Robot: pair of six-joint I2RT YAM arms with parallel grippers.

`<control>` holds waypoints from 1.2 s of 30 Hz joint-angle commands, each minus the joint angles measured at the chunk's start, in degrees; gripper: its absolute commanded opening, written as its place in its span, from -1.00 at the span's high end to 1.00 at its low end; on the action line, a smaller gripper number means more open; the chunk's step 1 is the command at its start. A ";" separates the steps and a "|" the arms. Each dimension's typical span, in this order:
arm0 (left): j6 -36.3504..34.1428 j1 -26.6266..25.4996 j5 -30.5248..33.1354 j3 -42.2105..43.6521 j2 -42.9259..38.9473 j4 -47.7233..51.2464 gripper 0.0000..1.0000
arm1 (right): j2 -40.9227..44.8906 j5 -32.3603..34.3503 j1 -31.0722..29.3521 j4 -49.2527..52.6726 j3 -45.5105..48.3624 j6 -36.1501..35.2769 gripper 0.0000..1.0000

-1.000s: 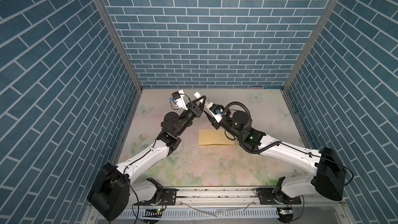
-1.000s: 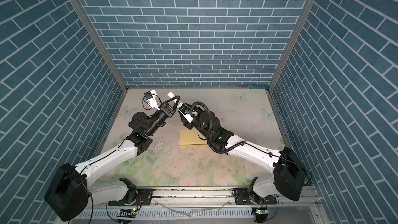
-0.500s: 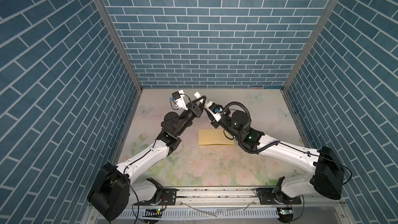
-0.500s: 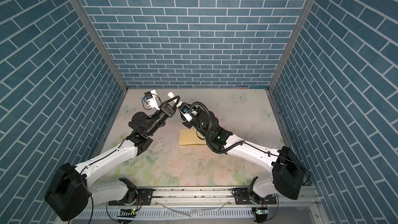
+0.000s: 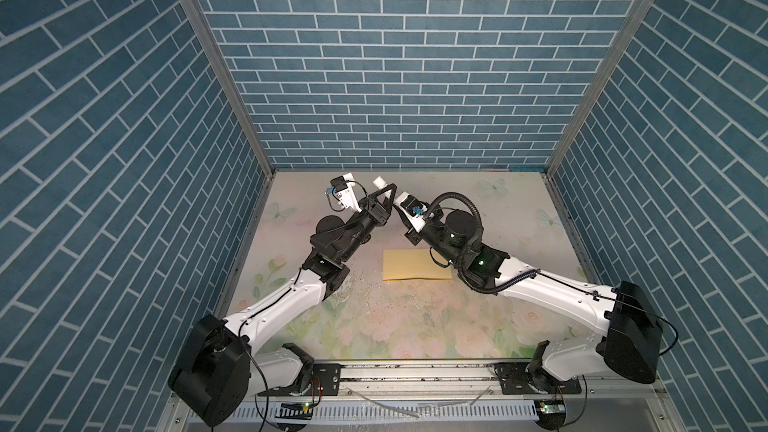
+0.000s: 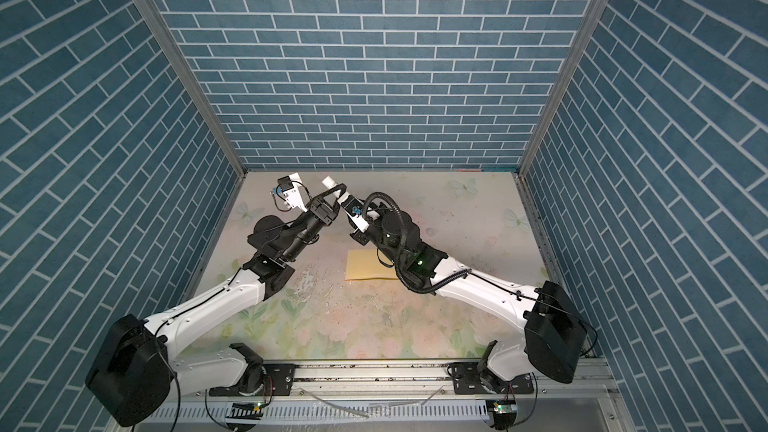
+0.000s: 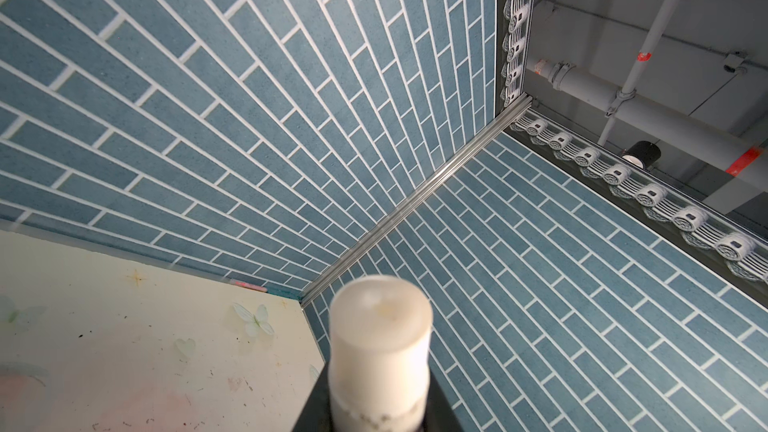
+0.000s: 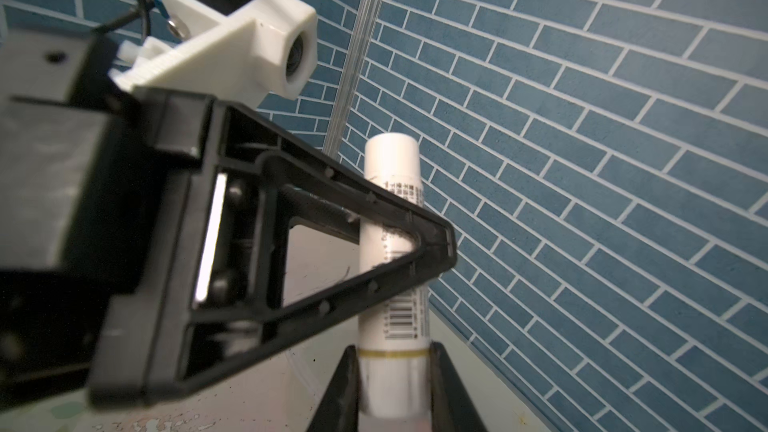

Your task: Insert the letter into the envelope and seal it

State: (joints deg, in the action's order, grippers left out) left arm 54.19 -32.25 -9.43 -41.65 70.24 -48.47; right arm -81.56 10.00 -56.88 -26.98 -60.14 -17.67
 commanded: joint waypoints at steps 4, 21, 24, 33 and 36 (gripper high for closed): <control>-2.17 -0.09 -2.85 0.37 -0.23 -3.13 1.00 | 2.57 -20.26 9.46 5.58 -6.36 24.80 1.00; -2.74 -0.09 -4.95 0.35 0.08 -6.37 1.00 | -12.98 -61.18 23.92 -29.32 -12.96 83.75 1.00; -1.50 -0.09 -3.64 0.08 -0.08 -4.87 1.00 | -9.98 -59.05 23.64 -21.17 -11.59 74.57 0.70; 0.40 -0.01 -1.91 0.04 -0.45 -4.00 1.00 | 7.44 -28.53 15.02 4.91 -2.58 26.02 -0.20; 0.41 -0.01 -1.82 -0.09 -0.54 -3.92 1.00 | 9.93 -18.56 11.12 4.88 0.10 15.84 -0.25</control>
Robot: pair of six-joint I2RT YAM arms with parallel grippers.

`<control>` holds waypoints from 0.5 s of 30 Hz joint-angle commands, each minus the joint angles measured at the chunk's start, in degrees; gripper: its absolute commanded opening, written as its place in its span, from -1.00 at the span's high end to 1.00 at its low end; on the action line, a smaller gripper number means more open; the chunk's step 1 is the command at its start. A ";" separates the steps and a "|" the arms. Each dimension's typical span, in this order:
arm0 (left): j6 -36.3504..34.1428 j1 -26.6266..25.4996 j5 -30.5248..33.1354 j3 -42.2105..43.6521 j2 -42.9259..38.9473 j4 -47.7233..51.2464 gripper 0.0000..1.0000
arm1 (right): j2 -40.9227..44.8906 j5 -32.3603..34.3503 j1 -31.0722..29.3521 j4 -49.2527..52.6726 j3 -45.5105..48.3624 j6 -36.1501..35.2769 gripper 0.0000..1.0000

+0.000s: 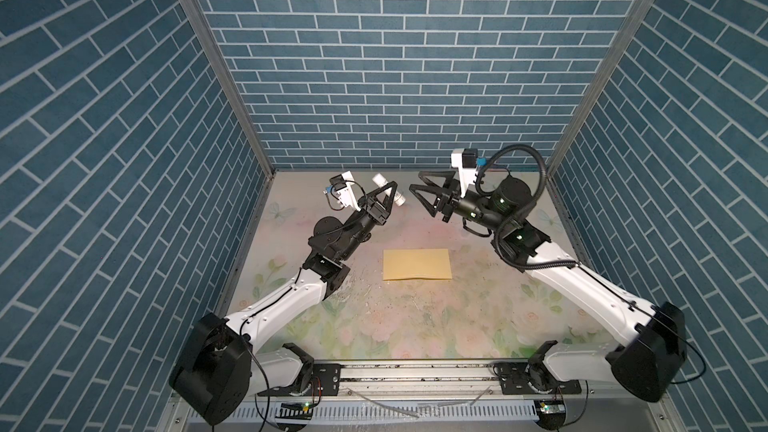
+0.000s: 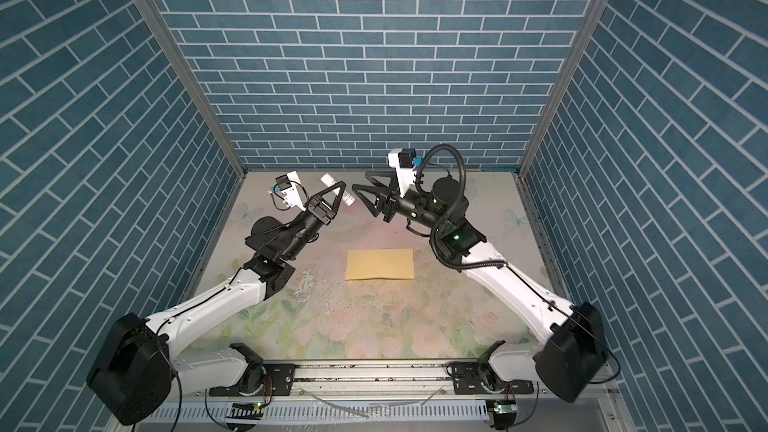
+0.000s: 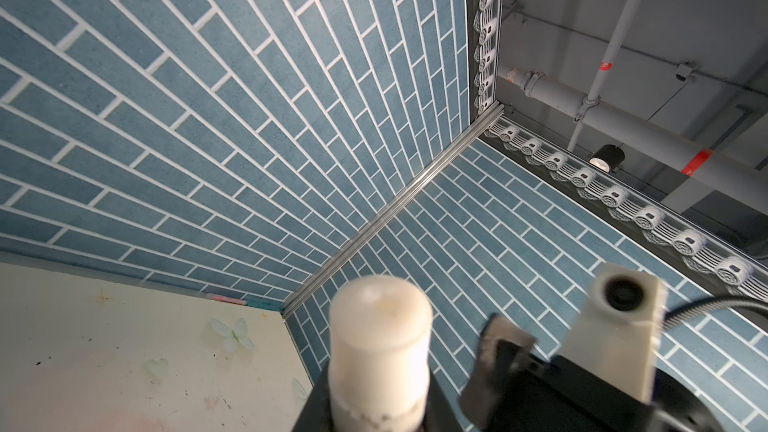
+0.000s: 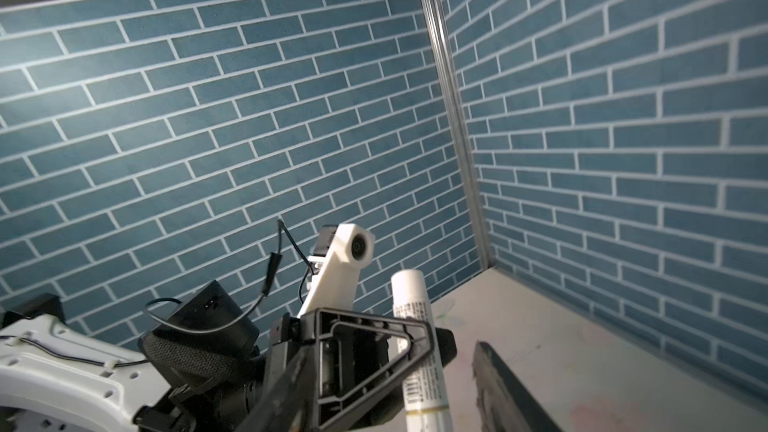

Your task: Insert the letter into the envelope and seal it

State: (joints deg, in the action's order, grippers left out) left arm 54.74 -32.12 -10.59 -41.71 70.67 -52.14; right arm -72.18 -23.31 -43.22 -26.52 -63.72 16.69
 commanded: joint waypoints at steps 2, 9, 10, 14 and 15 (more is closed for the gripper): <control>-0.06 -0.14 -0.66 -0.03 -0.98 -0.16 1.00 | 0.90 21.00 -5.44 4.43 4.61 -25.23 -0.28; -0.16 -0.14 -0.42 0.08 -1.07 0.04 1.00 | -2.42 31.50 -12.23 3.87 4.95 -37.88 -0.33; -0.16 -0.14 -0.34 -0.03 -1.05 0.06 1.00 | -2.82 32.31 -12.76 3.44 5.07 -38.55 -0.33; -0.22 -0.14 -0.44 -0.10 -0.98 0.26 1.00 | -4.33 33.04 -13.84 2.82 4.40 -38.70 -0.21; -0.23 -0.14 -0.48 -0.12 -0.96 0.27 1.00 | -4.66 33.44 -13.97 2.79 4.08 -38.74 -0.18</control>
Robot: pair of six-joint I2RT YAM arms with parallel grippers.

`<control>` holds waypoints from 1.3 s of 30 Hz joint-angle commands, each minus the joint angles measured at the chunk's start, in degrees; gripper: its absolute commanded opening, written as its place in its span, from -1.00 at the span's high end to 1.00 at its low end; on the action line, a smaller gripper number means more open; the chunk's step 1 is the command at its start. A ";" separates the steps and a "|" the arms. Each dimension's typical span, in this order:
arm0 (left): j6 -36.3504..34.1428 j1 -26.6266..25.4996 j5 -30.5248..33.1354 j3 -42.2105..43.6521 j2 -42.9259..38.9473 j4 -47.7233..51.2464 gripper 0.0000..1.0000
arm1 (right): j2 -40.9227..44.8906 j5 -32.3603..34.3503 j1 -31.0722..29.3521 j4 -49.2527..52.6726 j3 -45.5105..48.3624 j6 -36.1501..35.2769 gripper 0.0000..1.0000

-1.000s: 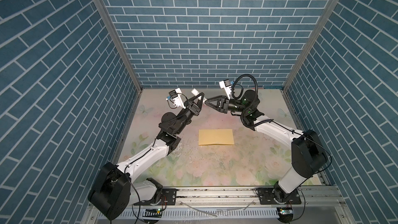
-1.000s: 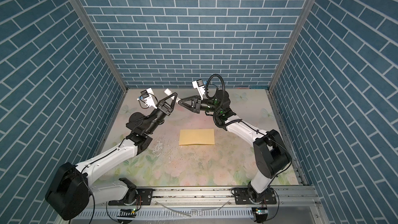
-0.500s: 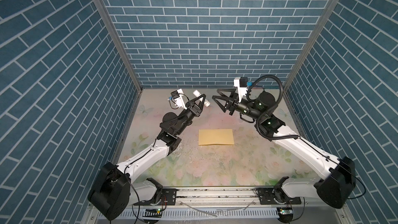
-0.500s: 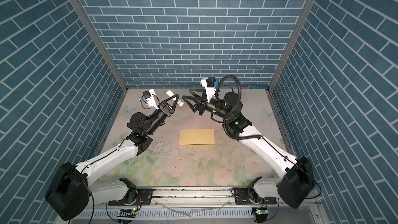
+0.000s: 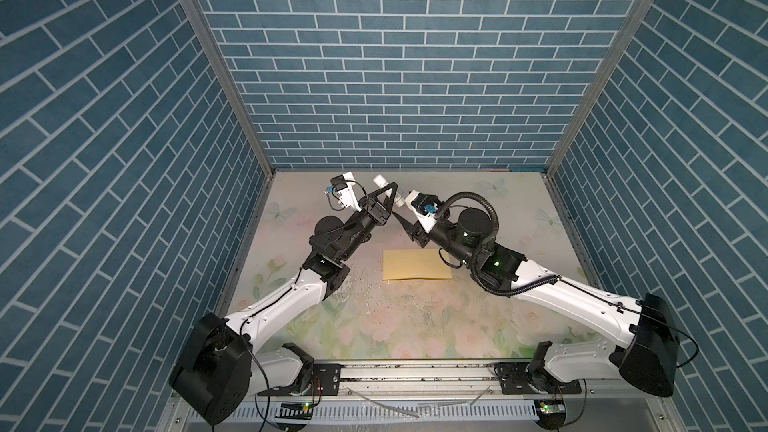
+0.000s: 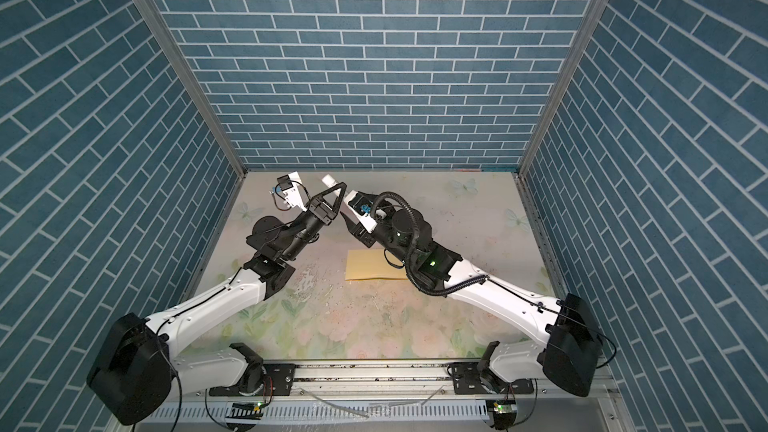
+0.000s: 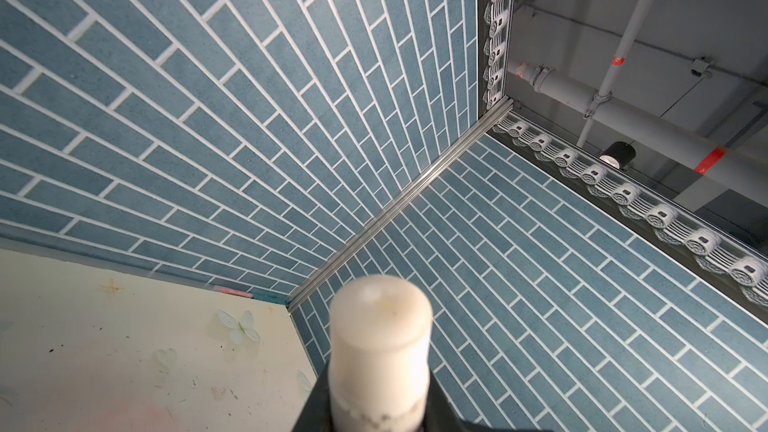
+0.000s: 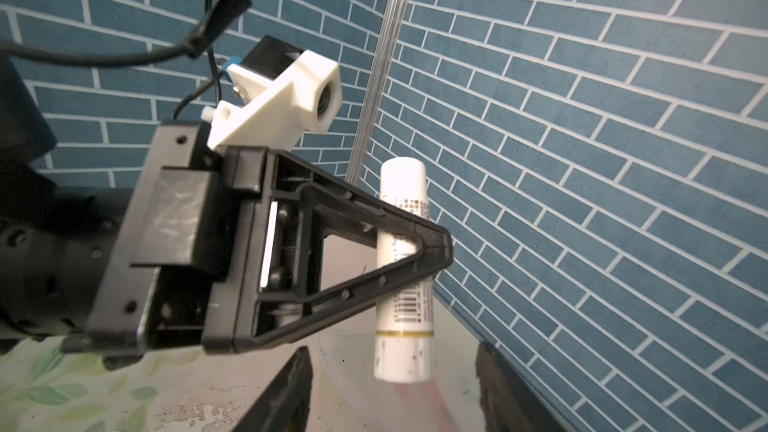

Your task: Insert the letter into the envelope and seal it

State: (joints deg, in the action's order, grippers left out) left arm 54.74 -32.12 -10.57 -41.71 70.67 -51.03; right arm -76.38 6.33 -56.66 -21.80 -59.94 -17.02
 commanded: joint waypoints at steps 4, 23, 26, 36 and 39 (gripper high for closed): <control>-0.25 -0.14 -0.45 -0.11 -0.97 -0.92 1.00 | -1.87 4.45 -0.80 -1.92 -0.83 -5.31 -0.07; -0.12 -0.14 -0.70 0.11 -1.06 -1.09 1.00 | -4.17 5.64 -0.99 -4.48 -3.03 -2.43 0.20; -0.14 -0.14 -0.70 0.19 -1.04 -1.05 1.00 | -4.30 5.98 -0.99 -4.86 -3.29 -2.31 0.24; 0.10 -0.14 -1.02 0.14 -0.88 -1.14 1.00 | -4.94 6.21 -0.94 -4.26 -4.39 -0.73 0.36; 0.01 -0.14 -1.02 0.14 -0.83 -1.05 1.00 | -4.92 6.16 -0.99 -4.39 -4.86 0.59 0.38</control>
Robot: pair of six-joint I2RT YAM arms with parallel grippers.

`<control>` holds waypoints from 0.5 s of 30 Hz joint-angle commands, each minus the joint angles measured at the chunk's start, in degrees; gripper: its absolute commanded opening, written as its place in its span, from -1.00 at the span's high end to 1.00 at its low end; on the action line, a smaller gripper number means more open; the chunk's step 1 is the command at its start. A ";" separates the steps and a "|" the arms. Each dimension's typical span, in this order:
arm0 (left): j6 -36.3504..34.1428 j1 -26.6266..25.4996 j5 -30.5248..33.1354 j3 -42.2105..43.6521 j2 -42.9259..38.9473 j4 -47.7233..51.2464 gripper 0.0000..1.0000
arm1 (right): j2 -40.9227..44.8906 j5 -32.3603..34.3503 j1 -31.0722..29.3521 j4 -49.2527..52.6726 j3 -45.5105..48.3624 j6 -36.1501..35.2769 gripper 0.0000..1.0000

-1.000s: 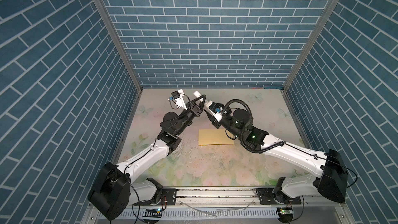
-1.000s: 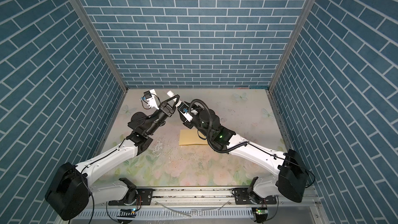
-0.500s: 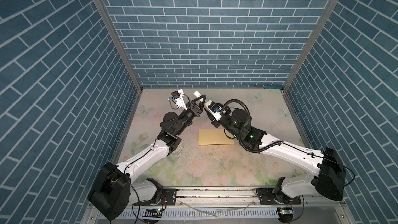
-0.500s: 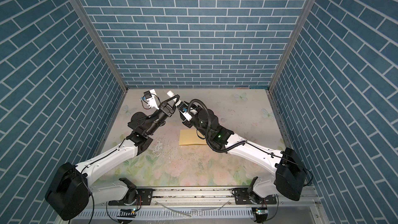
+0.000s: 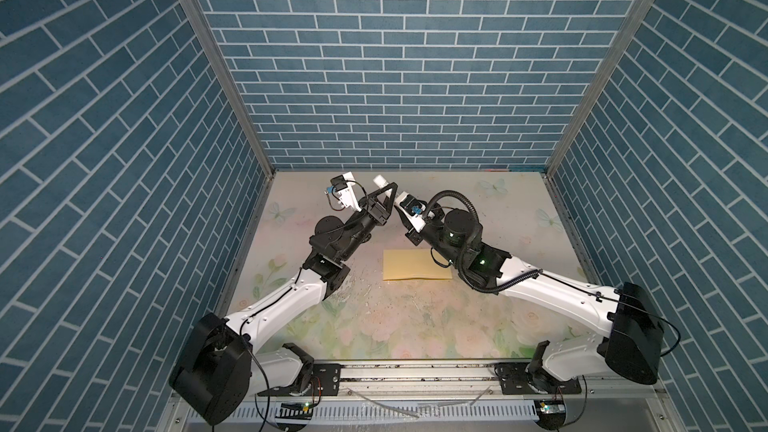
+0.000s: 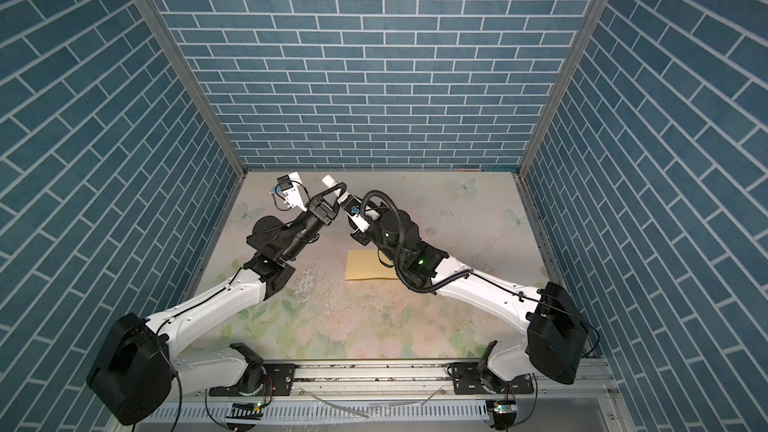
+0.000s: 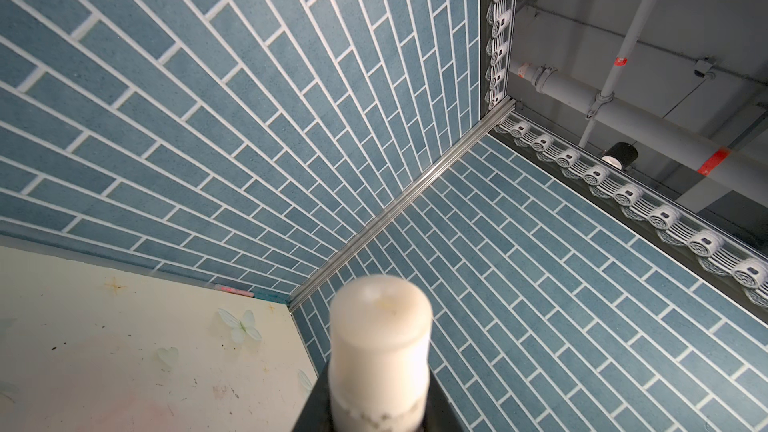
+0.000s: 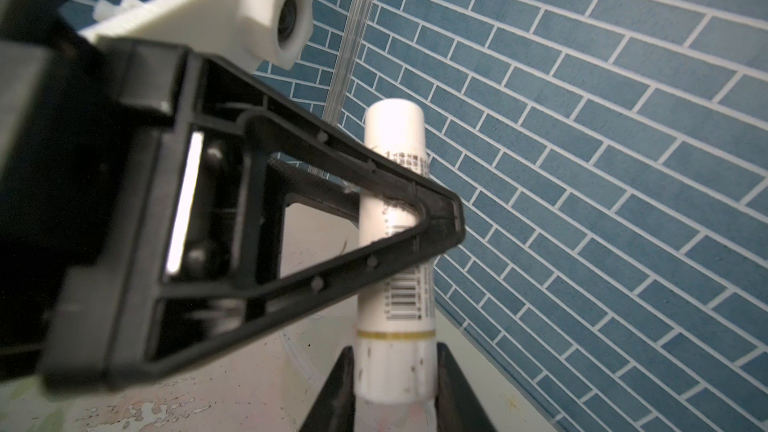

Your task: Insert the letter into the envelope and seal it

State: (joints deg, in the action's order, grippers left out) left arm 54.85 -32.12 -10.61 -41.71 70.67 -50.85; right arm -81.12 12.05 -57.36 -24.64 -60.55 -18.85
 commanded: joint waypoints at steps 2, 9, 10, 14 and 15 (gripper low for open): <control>-0.26 -0.14 -1.04 0.22 -0.78 -1.18 1.00 | -0.09 0.05 -0.23 -1.28 -4.74 4.18 0.44; -1.29 -0.16 -1.59 0.14 -0.76 -0.27 1.00 | 1.02 -4.44 1.55 2.47 -6.81 11.36 0.73; -1.63 -0.14 -1.77 0.14 -0.83 -0.06 1.00 | 1.35 -6.23 2.38 2.90 -6.99 13.30 0.77; -3.70 -0.14 -2.81 -0.21 -1.06 1.07 1.00 | 2.44 -19.34 8.75 5.14 -8.40 26.74 0.87; -4.23 -0.14 -3.08 -0.27 -1.11 1.29 1.00 | 2.38 -24.03 10.95 4.88 -8.86 31.47 0.90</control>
State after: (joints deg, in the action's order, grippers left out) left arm 53.21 -31.99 -10.44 -41.74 70.50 -50.83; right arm -80.97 -2.28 -51.55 -17.52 -64.10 -3.38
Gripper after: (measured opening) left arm 0.285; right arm 0.250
